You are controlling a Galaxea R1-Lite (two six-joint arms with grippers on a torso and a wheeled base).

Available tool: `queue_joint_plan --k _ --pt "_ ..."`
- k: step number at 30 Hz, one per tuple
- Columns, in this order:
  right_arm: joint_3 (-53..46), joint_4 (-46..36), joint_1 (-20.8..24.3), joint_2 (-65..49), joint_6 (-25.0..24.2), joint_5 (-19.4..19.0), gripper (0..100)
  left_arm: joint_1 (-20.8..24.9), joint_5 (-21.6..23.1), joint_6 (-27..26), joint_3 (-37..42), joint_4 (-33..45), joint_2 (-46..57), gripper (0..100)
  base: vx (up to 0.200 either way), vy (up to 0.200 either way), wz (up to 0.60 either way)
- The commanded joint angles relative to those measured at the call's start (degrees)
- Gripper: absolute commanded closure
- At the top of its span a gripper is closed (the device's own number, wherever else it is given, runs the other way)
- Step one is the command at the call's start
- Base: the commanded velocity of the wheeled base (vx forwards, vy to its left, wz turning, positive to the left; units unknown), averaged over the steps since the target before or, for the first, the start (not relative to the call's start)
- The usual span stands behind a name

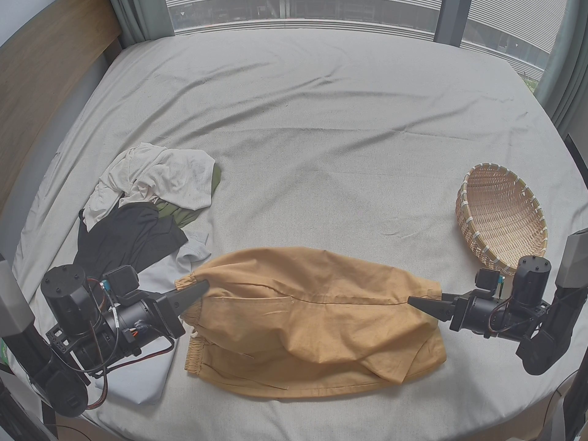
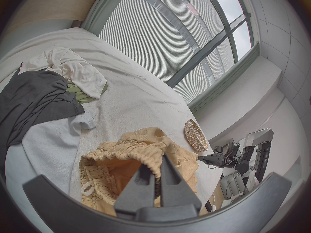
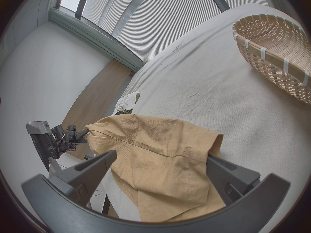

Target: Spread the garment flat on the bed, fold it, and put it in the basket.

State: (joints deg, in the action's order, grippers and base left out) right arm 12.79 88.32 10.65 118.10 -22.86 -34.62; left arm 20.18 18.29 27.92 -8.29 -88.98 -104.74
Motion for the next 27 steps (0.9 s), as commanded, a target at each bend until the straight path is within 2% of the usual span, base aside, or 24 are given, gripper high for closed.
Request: queue_joint_plan --k 1,23,24,27 --pt "1.71 0.01 0.42 1.60 -0.17 -0.10 0 -0.14 0.00 0.12 -0.32 -0.23 0.06 100 0.000 0.000 0.00" --pt "6.55 0.10 1.03 5.38 -0.35 -0.10 0 0.13 0.08 0.21 -0.32 -0.14 -0.38 100 0.000 0.000 0.00" --pt "6.64 0.10 1.03 5.47 -0.35 -0.10 100 0.13 0.08 0.21 -0.32 -0.14 -0.38 100 0.000 0.000 0.00" --pt "6.72 0.10 1.03 5.56 -0.35 -0.10 100 0.13 0.08 0.21 -0.32 -0.14 -0.38 100 0.000 0.000 0.00"
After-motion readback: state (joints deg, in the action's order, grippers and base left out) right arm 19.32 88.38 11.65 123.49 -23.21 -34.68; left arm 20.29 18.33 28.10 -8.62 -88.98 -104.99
